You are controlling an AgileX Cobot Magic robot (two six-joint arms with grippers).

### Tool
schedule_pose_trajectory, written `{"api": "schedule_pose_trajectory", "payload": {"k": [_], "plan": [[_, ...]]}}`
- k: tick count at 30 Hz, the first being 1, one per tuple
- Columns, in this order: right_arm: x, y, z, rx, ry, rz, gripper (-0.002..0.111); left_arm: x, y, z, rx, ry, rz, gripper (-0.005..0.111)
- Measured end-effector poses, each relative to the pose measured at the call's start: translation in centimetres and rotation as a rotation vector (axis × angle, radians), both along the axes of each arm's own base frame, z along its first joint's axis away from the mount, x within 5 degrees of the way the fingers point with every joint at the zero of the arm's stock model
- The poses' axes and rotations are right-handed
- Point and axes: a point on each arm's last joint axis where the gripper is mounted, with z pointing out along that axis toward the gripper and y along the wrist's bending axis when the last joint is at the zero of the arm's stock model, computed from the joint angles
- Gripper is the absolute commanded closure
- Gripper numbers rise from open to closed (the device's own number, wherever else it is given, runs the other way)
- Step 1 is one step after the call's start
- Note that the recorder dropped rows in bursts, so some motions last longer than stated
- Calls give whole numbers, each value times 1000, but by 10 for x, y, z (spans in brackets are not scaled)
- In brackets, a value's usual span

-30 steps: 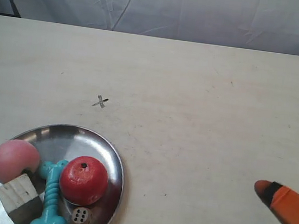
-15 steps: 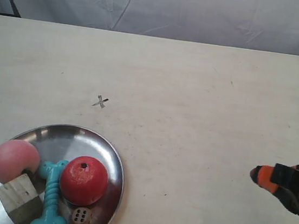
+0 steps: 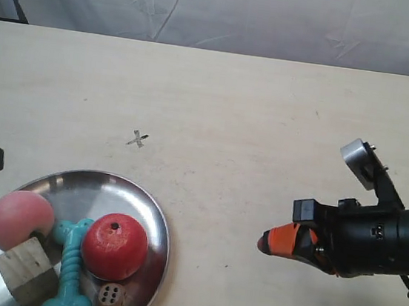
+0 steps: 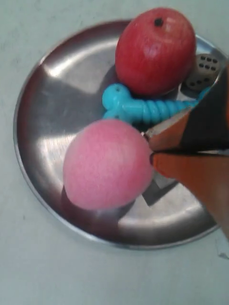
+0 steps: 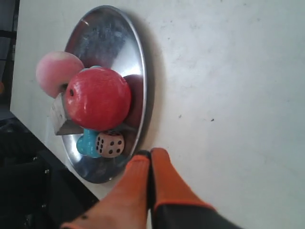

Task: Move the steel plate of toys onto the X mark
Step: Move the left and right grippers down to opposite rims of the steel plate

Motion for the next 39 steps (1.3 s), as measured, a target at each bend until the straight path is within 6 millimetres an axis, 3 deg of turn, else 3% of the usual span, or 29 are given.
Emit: {"api": "schedule_pose_trajectory", "payload": {"k": [6, 13, 21, 26, 34, 39], "plan": [[5, 1, -11, 7, 17, 4, 107, -7, 12, -19, -50, 65, 87, 107], [7, 2, -9, 16, 5, 8, 84, -9, 20, -38, -116, 132, 205, 107], [10, 2, -7, 5, -13, 29, 83, -11, 27, -53, -346, 129, 429, 107], [12, 8, -5, -16, -35, 69, 83, -12, 31, -55, -293, 102, 367, 107], [-4, 46, -20, -163, -43, 220, 83, -8, 40, -48, -158, 18, 304, 107], [5, 55, -14, -156, -77, 203, 83, -5, 45, -48, -96, -30, 302, 107]]}}
